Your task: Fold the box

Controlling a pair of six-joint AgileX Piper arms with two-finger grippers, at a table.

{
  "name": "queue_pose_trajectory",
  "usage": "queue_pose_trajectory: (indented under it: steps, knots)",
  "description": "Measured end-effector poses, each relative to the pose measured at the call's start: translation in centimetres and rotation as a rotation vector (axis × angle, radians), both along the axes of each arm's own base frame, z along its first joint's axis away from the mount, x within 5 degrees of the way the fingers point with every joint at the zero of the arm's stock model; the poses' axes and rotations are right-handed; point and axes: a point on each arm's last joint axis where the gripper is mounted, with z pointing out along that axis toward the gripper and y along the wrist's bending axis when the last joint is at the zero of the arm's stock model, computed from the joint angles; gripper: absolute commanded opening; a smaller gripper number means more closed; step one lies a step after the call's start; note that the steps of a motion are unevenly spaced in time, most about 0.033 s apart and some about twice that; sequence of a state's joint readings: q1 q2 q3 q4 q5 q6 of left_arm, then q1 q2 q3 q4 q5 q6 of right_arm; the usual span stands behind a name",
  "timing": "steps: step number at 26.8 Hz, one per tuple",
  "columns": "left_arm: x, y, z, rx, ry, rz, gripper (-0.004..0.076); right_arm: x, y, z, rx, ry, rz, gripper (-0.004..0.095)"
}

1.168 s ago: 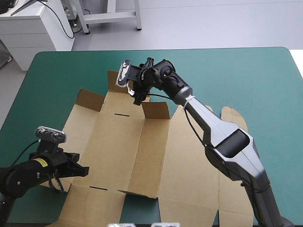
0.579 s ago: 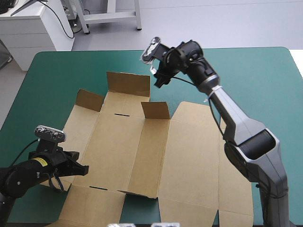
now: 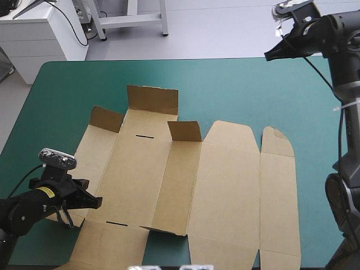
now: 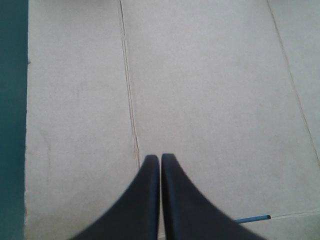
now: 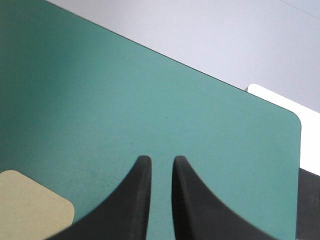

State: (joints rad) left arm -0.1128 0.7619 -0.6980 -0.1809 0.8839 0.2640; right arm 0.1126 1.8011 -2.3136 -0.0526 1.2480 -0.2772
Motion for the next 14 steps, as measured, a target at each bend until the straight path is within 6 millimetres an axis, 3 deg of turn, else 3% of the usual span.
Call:
queue_pose_trajectory:
  steps: [4,7,14]
  knots:
    - [0.1,0.0,0.1,-0.002,-0.016,0.003,-0.0008,-1.7,-0.8,1.5,0.021,-0.039,-0.02,-0.0019]
    - [0.1,0.0,0.1,-0.002,-0.021,0.004,-0.0008,-2.6,-1.4,1.4,-0.003,-0.023,-0.043,-0.0019]
    - [0.2,0.0,0.1,-0.003,-0.023,0.004,-0.0008,-4.3,-4.6,-3.0,-0.05,0.165,-0.147,-0.0019]
